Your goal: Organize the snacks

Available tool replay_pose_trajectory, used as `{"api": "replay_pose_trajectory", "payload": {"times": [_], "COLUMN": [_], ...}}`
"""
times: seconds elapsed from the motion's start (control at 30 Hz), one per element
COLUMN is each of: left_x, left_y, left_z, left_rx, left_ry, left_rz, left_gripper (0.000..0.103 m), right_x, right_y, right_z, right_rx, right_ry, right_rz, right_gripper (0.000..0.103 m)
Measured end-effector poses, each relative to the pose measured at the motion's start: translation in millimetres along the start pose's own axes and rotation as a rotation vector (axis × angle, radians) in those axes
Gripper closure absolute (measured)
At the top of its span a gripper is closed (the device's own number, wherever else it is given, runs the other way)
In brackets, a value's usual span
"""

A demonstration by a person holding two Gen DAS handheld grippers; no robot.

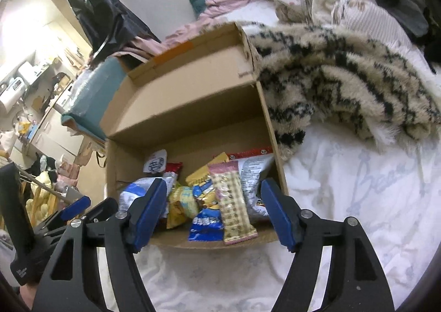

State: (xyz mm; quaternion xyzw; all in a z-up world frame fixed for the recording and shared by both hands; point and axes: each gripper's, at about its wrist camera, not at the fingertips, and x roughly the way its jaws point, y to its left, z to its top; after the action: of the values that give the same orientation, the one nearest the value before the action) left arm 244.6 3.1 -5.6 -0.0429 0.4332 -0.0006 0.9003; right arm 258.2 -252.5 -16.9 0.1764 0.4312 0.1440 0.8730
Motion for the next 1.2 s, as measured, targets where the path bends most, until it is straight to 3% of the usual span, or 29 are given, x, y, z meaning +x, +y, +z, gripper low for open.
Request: {"api": "replay_pose_trajectory", "payload": {"times": [0.3,0.6,0.7,0.87,0.93,0.97,1.0,1.2], "left_x": [-72.9,-124.1,-131.0,-132.3,-128.9,-127.5,-125.4,-113.4], "left_y": [10.3,22.7,26.1,27.9,27.9,28.2,29.2,35.1], "left_z": [-24.2,-66.0,-77.5,-92.5,-97.4,-98.5,-100.3,-99.5], "left_rx": [0.055,0.056,0.024,0.004,0.009,0.009,0.007,-0.026], "left_ry": [-0.107,-0.133,-0.138,-0.166,-0.183,-0.19,-0.203,-0.203], "left_rz": [0.011,0.006,0.002,0.002,-0.004,-0.005,0.006,0.018], "left_gripper": [0.014,0.014,0.014,0.014,0.011,0.002,0.0,0.0], "right_x": [-55.7,-97.3,-106.7,-114.4,-115.4,-114.8,-112.7,-97.7], "right_y": [40.4,53.5,53.5,50.3,49.5,49.9,50.7,49.6], "right_z": [-25.2,-63.2,-75.9,-95.7,-105.1,-107.3,-108.7,-101.6], "right_rx": [-0.093,-0.127,-0.144,-0.146,-0.163,-0.174,-0.187,-0.194], "right_ry": [-0.036,-0.056,-0.077,-0.122,-0.164,-0.174,-0.183,-0.208], "right_rz": [0.029,0.003,-0.026,-0.052,-0.067,-0.074,-0.08,-0.107], "right_gripper": [0.022,0.017,0.006,0.0,0.0,0.0,0.0,0.0]}}
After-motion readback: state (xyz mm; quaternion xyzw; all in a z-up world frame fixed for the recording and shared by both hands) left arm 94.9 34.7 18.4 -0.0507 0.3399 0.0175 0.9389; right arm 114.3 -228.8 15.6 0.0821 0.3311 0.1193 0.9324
